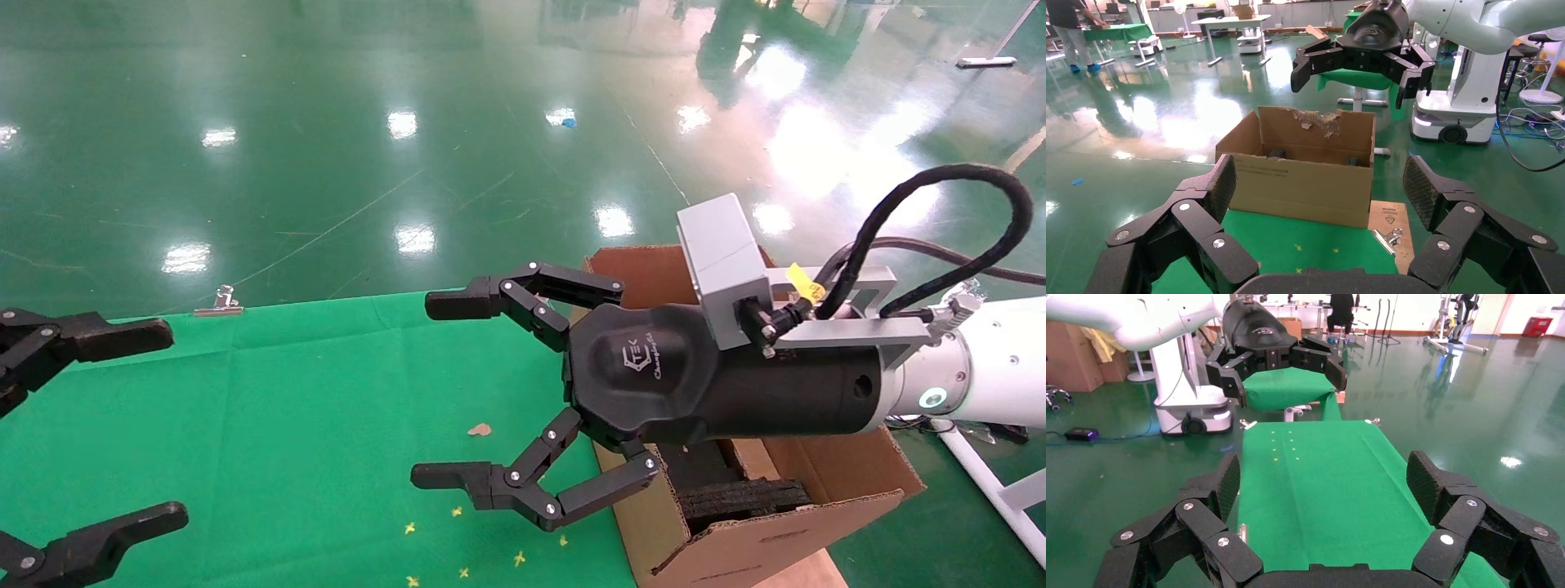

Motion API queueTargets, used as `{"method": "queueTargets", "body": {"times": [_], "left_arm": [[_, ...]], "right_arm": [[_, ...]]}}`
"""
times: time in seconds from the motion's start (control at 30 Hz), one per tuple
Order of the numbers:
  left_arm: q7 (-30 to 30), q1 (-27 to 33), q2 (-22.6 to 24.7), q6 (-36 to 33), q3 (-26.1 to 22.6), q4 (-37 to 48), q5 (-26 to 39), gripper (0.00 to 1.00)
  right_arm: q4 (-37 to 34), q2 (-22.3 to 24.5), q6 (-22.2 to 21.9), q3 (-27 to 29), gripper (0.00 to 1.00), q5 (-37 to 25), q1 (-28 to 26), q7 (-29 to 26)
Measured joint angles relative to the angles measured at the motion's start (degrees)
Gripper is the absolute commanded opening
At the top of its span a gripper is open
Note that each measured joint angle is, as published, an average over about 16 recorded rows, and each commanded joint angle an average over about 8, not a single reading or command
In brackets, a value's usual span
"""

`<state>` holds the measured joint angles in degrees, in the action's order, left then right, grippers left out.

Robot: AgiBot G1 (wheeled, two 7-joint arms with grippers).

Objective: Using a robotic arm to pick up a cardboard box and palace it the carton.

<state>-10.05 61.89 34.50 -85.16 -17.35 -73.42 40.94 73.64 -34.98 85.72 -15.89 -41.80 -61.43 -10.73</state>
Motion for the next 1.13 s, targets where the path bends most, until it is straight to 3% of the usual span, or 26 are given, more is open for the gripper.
{"method": "queueTargets", "body": {"times": [1.13], "left_arm": [[0.00,0.00,0.00,0.00,0.00,0.00,0.01,1.00]], "right_arm": [[-0.15,-0.04,-0.06,-0.23,1.00,-0.09,-0.20,-0.07]]}}
